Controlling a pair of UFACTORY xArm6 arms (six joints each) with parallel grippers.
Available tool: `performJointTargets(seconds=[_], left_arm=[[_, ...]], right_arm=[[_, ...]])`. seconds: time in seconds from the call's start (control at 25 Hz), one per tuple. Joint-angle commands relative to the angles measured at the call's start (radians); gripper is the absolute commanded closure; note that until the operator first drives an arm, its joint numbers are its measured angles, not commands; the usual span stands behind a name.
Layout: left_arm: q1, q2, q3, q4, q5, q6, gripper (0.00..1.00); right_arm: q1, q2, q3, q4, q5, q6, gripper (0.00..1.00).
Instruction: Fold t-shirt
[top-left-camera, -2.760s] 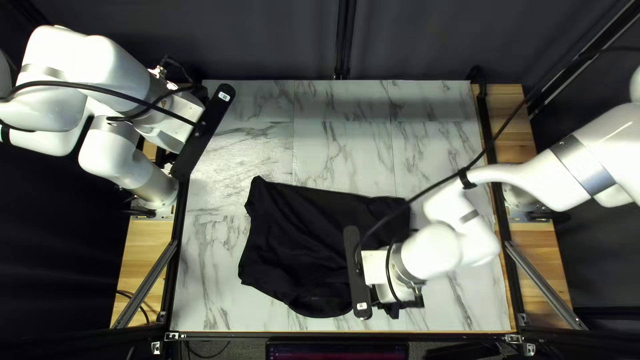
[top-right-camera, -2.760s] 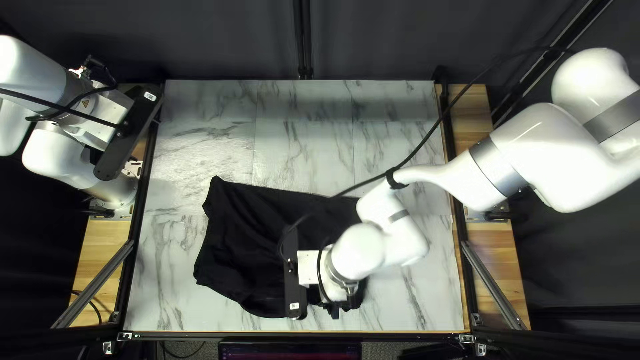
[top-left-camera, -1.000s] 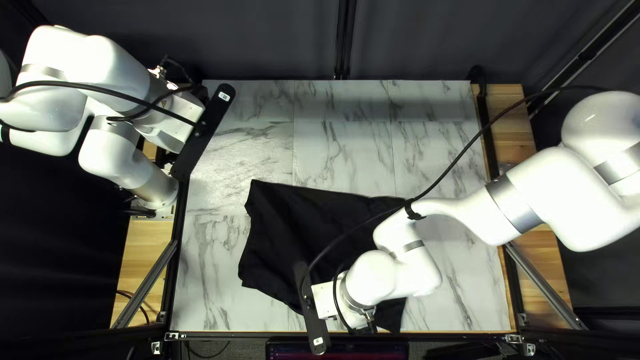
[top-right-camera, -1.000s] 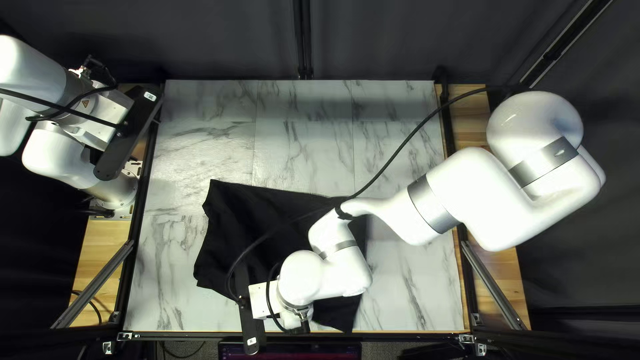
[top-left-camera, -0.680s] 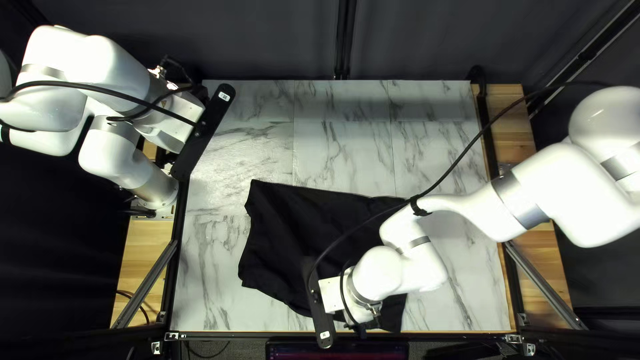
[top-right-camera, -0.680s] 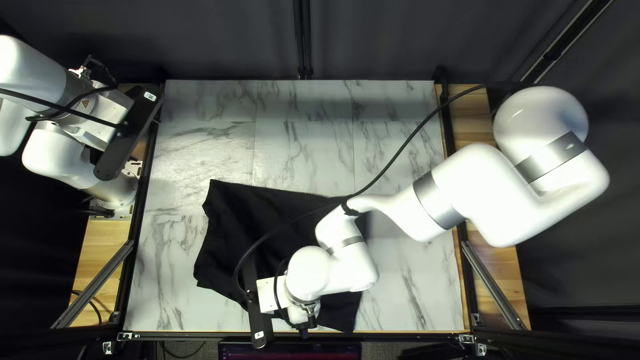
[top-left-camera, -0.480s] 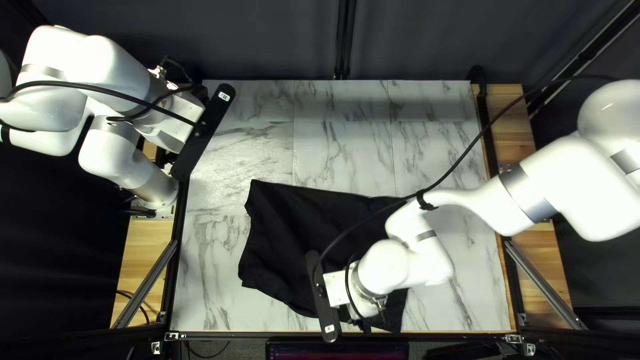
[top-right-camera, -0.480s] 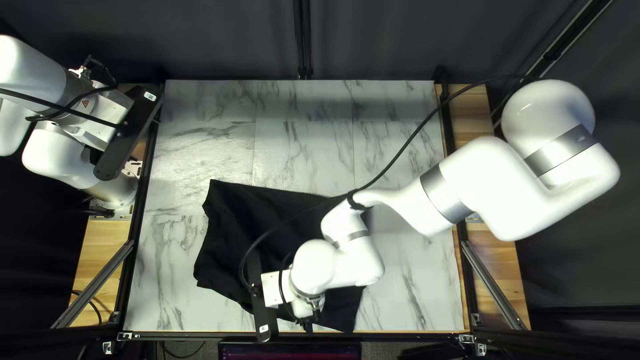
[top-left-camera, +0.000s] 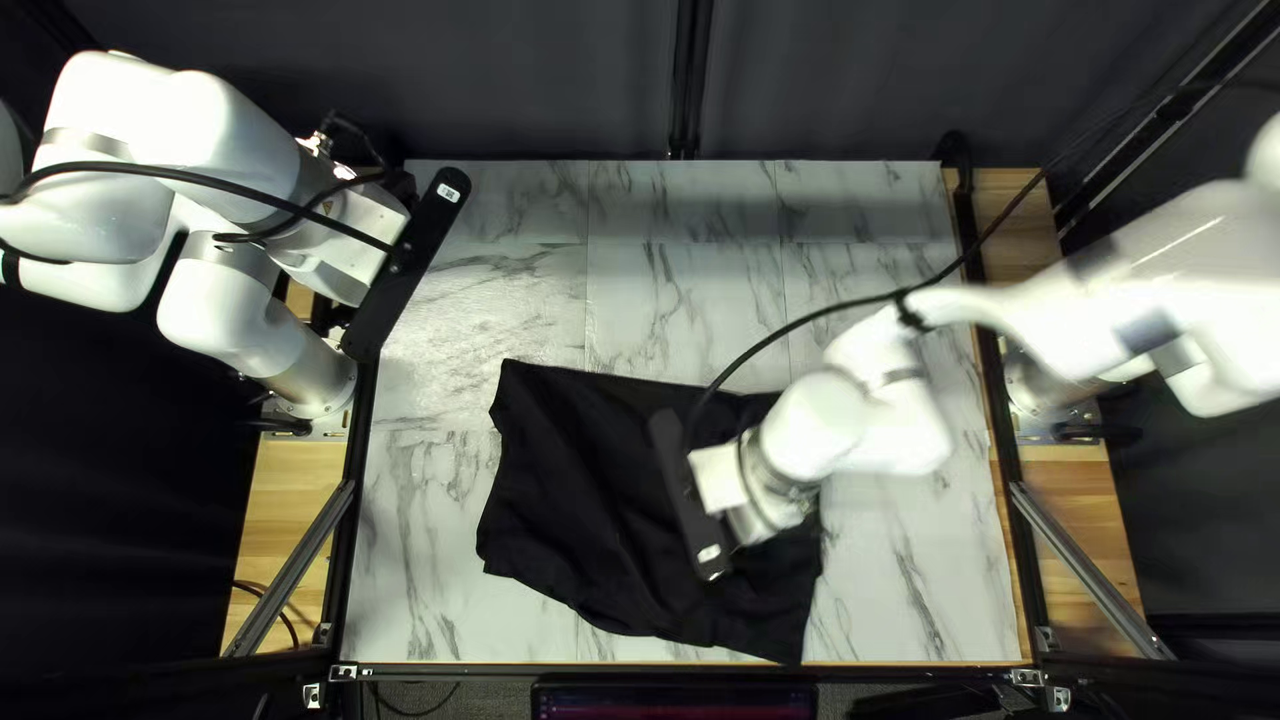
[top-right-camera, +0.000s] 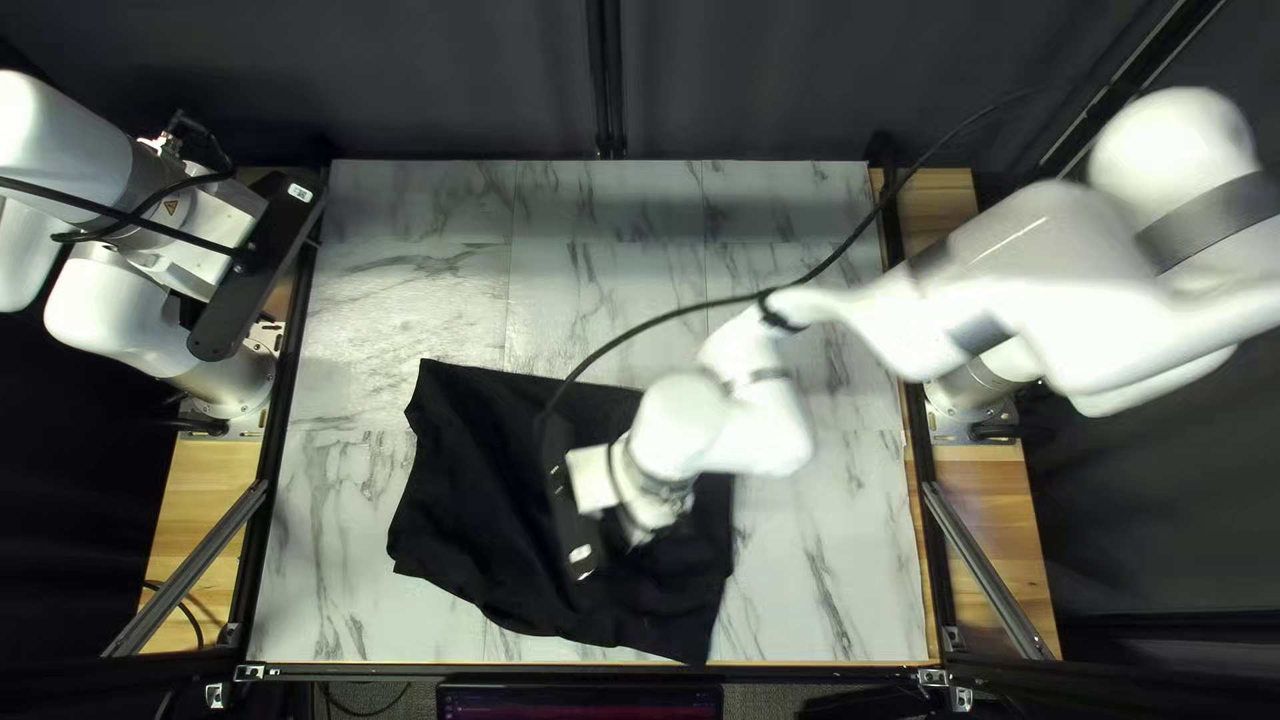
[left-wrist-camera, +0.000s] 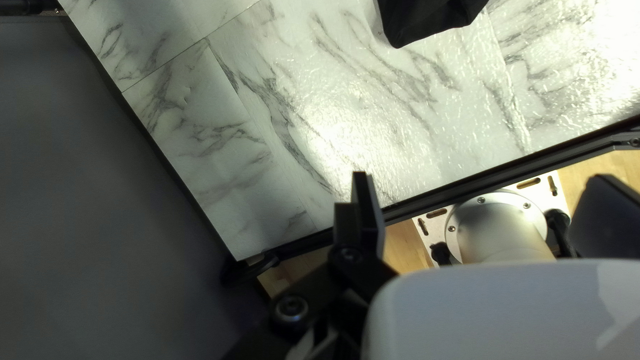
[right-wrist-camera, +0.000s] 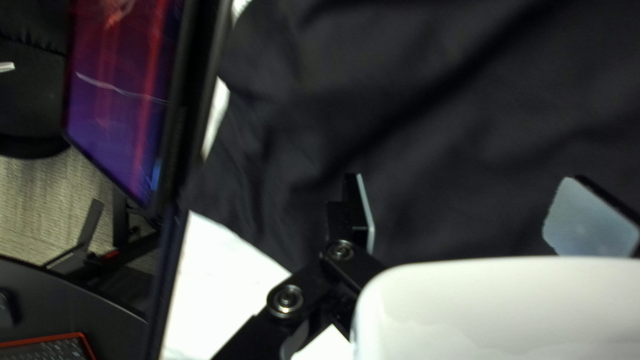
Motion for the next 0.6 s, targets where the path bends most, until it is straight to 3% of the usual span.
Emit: performJointTargets(seconds=[0.04,0.36,0.52,0.6], left_arm=[[0.000,0.000,0.000,0.000,0.000,0.000,0.00],[0.000,0.000,0.000,0.000,0.000,0.000,0.00],[0.000,0.000,0.000,0.000,0.000,0.000,0.00],[0.000,0.000,0.000,0.000,0.000,0.000,0.00]], right_arm=[[-0.033,-0.116,0.115,-0.008,0.026,-0.047,0.00],[-0.033,-0.116,0.115,-0.008,0.026,-0.047,0.00],[-0.090,-0.187,0.227,0.076,0.038,-0.237,0.00],[-0.109,-0.215,0.256,0.061,0.069,-0.267,0.00]])
